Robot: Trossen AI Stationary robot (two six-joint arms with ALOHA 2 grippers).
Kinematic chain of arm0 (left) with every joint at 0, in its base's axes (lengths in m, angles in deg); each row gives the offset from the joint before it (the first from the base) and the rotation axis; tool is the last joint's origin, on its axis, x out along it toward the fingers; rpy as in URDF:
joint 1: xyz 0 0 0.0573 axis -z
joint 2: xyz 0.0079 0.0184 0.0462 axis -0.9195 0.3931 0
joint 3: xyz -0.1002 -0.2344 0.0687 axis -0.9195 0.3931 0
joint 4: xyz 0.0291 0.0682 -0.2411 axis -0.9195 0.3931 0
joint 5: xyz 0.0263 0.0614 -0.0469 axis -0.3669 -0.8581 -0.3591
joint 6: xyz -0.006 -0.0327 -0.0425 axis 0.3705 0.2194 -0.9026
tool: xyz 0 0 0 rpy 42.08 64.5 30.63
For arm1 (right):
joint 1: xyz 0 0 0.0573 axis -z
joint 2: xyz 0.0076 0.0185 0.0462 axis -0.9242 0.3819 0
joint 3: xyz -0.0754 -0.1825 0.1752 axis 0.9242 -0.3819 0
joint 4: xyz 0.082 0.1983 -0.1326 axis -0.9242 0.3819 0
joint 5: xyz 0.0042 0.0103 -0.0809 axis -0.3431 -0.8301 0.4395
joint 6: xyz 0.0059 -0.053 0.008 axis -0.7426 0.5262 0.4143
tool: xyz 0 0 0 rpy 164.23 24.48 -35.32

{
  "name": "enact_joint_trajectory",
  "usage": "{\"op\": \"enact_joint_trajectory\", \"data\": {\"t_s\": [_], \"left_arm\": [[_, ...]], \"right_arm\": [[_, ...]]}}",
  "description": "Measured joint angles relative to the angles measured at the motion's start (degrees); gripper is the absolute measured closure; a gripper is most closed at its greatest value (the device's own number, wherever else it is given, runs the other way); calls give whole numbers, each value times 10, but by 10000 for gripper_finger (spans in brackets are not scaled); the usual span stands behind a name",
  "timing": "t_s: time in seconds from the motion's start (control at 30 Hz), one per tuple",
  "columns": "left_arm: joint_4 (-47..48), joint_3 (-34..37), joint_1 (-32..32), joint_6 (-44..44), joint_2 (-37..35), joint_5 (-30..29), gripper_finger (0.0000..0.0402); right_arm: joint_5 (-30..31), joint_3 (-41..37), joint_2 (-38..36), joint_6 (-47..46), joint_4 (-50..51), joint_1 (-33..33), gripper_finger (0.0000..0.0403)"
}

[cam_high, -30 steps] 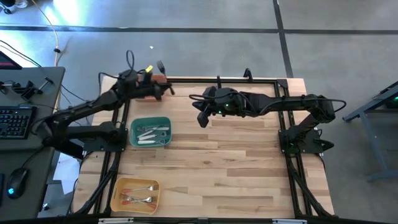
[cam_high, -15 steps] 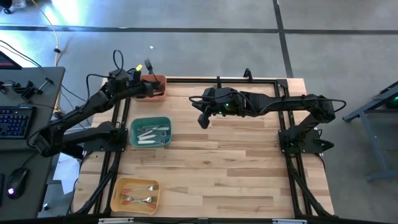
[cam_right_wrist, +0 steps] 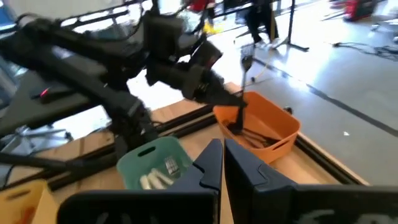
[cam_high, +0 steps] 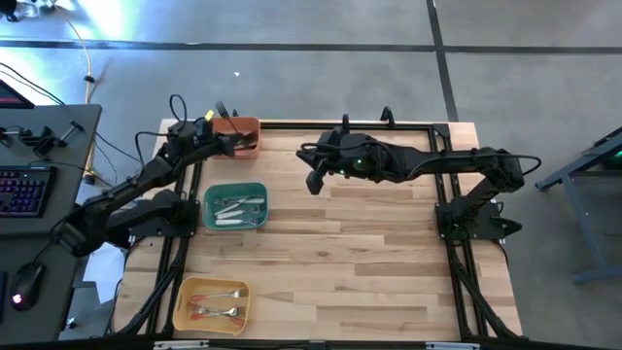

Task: Sort silverware by color (type)
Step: Put the black fork into the orange bin

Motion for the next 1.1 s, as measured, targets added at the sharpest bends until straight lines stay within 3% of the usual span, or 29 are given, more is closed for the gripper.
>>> {"op": "enact_joint_trajectory", "data": {"t_s": [0.23, 0.57, 0.8, 1.1], "left_arm": [[-16, 44, -33, -55, 1, 32, 401], [-19, 108, -79, -145, 1, 34, 401], [-20, 116, -88, -131, 1, 45, 388], [-22, 116, -89, -45, 1, 73, 373]], "right_arm": [[25, 0, 0, -18, -26, -1, 403], [69, 0, 0, -32, -40, -1, 403], [87, 0, 0, -42, -46, -1, 403], [91, 0, 0, -23, -25, 4, 403]]}}
